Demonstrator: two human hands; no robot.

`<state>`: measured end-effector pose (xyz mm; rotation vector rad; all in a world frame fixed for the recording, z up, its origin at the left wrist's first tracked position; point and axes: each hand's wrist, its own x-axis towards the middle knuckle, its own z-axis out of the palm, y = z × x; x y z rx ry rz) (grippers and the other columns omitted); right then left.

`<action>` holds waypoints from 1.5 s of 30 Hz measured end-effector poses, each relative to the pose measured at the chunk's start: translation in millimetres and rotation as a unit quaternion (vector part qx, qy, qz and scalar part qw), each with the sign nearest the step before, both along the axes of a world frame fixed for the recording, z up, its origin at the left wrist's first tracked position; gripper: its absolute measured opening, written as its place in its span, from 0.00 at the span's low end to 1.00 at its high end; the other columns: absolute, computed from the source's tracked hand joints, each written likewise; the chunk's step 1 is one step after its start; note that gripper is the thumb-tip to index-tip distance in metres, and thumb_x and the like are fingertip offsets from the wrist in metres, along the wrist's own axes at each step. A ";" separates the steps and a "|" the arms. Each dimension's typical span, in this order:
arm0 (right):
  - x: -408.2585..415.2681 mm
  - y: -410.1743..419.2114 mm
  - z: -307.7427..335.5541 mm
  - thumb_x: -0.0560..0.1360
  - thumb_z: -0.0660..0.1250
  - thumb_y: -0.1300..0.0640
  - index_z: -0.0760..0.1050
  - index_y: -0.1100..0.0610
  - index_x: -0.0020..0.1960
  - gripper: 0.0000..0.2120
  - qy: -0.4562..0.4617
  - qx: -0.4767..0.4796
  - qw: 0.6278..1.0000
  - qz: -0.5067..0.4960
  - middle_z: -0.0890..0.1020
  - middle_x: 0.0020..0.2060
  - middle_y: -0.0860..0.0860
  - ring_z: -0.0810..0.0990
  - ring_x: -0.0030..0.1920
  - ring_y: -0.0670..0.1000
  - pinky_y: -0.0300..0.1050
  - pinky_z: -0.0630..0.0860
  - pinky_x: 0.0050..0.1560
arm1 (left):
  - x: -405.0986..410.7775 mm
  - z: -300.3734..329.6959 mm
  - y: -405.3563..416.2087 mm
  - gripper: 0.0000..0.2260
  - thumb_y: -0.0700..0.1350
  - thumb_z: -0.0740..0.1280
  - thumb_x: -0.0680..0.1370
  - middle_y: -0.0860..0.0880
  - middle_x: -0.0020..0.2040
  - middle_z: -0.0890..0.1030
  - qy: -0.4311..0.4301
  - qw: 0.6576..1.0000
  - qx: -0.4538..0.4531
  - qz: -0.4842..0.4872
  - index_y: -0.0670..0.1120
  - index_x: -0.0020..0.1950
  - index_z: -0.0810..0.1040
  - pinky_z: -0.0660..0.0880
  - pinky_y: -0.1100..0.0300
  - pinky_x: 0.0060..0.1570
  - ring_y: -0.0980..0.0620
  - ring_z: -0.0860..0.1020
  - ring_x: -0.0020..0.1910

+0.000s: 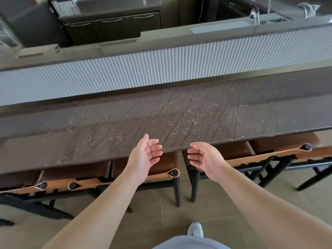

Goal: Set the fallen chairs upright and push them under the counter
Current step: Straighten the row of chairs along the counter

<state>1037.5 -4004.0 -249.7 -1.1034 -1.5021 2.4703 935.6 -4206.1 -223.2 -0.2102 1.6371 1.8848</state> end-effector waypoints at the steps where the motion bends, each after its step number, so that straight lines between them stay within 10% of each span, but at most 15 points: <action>1: 4.1 -3.2 2.3 0.76 0.67 0.58 0.80 0.58 0.52 0.06 -0.003 0.004 1.000 -0.002 0.85 0.41 0.54 0.84 0.42 0.54 0.46 0.80 0.40 | 3.8 -1.1 -4.7 0.19 0.59 0.61 0.79 0.46 0.48 0.86 -0.005 1.000 0.003 0.002 0.50 0.47 0.87 0.75 0.53 0.46 0.51 0.84 0.42; 12: 66.7 -45.4 12.4 0.65 0.71 0.51 0.81 0.56 0.53 0.18 -0.018 0.044 0.999 -0.012 0.86 0.45 0.55 0.85 0.43 0.52 0.44 0.80 0.37 | 46.5 -17.6 -48.6 0.16 0.55 0.63 0.80 0.46 0.48 0.86 -0.048 0.997 0.055 -0.009 0.47 0.52 0.85 0.74 0.54 0.46 0.51 0.83 0.41; 25: 88.7 -46.5 17.7 0.77 0.65 0.58 0.80 0.56 0.57 0.09 -0.016 0.055 0.998 -0.019 0.85 0.47 0.57 0.85 0.46 0.54 0.46 0.80 0.40 | 74.9 -25.4 -62.8 0.13 0.53 0.63 0.81 0.46 0.50 0.86 -0.044 0.997 0.053 0.026 0.50 0.51 0.86 0.75 0.53 0.46 0.50 0.85 0.44; 45: 135.2 233.4 1.0 0.78 0.65 0.59 0.80 0.57 0.55 0.08 -0.015 0.017 1.000 0.010 0.86 0.45 0.55 0.84 0.43 0.53 0.45 0.78 0.40 | 138.2 -33.6 206.7 0.12 0.52 0.64 0.81 0.46 0.48 0.86 -0.047 0.996 -0.033 0.071 0.47 0.54 0.83 0.76 0.55 0.44 0.50 0.85 0.41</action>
